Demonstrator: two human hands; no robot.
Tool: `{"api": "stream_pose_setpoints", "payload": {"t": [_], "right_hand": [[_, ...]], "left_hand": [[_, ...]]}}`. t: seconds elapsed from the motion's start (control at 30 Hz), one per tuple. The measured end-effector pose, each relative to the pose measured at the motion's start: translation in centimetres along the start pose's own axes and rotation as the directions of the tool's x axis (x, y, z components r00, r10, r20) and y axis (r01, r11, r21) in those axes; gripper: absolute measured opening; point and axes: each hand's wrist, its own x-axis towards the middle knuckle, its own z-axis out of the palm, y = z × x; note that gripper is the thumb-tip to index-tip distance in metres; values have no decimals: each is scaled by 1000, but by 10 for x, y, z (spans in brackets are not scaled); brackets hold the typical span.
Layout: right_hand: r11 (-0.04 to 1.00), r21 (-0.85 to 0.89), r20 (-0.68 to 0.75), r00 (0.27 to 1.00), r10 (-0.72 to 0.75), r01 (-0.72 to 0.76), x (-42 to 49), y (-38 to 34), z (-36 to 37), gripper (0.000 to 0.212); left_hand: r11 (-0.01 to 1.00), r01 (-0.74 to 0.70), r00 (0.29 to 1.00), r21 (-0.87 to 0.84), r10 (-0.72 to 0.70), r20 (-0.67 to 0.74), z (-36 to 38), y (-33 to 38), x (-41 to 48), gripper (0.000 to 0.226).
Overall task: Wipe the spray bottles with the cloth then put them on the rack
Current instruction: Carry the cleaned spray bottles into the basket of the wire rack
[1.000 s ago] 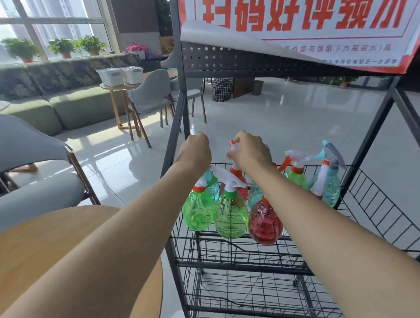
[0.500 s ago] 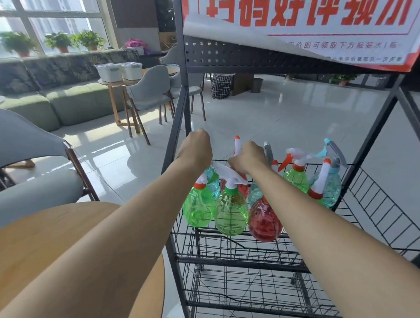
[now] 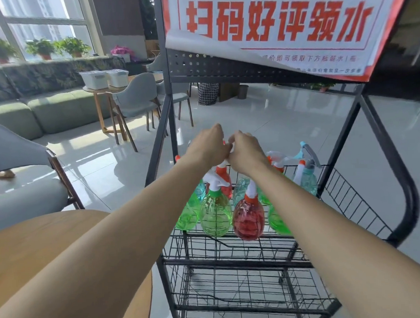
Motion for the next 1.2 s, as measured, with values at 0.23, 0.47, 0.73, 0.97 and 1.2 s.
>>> {"api": "stream_pose_setpoints", "payload": {"t": [0.23, 0.47, 0.73, 0.97, 1.2], "right_hand": [[997, -71, -19, 999, -25, 24, -16, 35, -11, 31], [996, -77, -1, 999, 48, -48, -9, 38, -9, 27], [987, 39, 10, 987, 158, -158, 3, 45, -9, 41], [989, 41, -41, 989, 142, -140, 7, 45, 1, 43], [994, 67, -1, 996, 87, -86, -1, 47, -12, 37]], "left_hand": [[999, 9, 996, 53, -14, 83, 35, -4, -3, 40], [997, 71, 996, 38, -72, 48, 35, -11, -1, 35], [998, 41, 999, 44, -42, 25, 40, -13, 3, 41], [998, 32, 998, 63, -35, 46, 36, -12, -1, 41], [995, 37, 999, 89, -40, 29, 35, 0, -8, 47]]}}
